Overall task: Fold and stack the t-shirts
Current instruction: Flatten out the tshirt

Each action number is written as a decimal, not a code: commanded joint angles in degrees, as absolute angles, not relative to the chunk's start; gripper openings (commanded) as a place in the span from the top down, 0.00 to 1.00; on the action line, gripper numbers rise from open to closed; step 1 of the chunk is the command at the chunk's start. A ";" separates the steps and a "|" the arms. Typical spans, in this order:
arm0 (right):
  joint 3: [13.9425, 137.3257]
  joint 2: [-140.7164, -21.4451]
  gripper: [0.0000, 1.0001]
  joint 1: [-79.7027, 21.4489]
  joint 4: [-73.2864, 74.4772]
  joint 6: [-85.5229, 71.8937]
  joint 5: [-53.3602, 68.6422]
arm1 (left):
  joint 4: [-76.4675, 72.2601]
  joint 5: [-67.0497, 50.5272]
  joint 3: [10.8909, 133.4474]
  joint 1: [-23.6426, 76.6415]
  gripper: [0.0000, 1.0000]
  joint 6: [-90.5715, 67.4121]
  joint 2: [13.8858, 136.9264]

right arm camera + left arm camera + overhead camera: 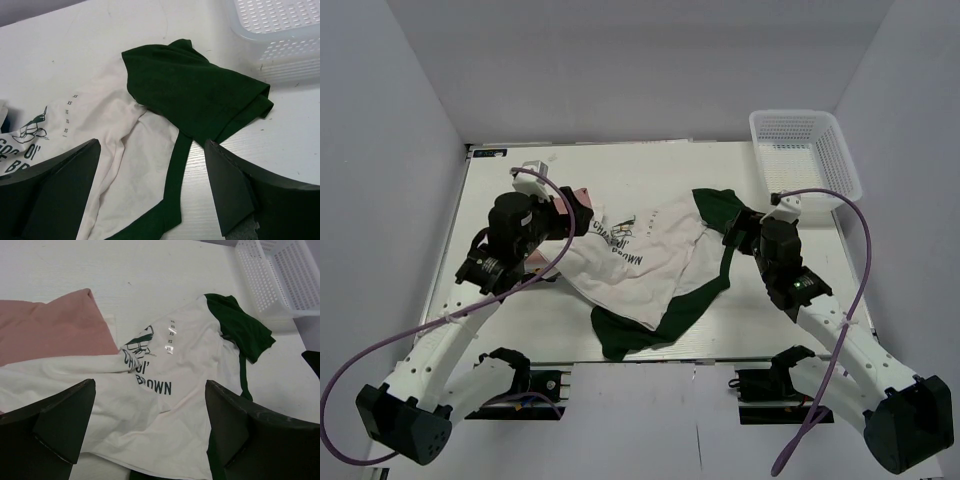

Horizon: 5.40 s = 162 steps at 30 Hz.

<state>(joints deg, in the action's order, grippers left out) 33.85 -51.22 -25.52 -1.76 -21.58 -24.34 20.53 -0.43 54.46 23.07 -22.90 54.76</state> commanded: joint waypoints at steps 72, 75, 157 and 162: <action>28.48 -58.54 0.10 -35.24 18.55 -35.26 -25.93 | 30.76 32.43 54.84 21.19 0.00 -42.54 72.33; 30.31 -57.57 0.10 -35.42 12.94 -30.51 -21.02 | 30.23 32.44 54.84 21.18 0.00 -42.54 72.95; 38.23 -83.23 0.10 -32.96 -7.29 -27.51 -2.90 | 15.02 24.35 106.25 -8.96 0.00 -16.44 135.87; 39.90 -85.69 0.10 -32.52 -7.56 -26.46 -0.88 | 15.56 23.73 109.77 -8.96 0.00 -17.14 137.20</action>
<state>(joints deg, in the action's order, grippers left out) 37.23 -84.82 -32.97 -7.03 -27.75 -1.87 10.33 24.80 108.99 -7.97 -17.76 134.78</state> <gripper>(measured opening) 0.898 0.997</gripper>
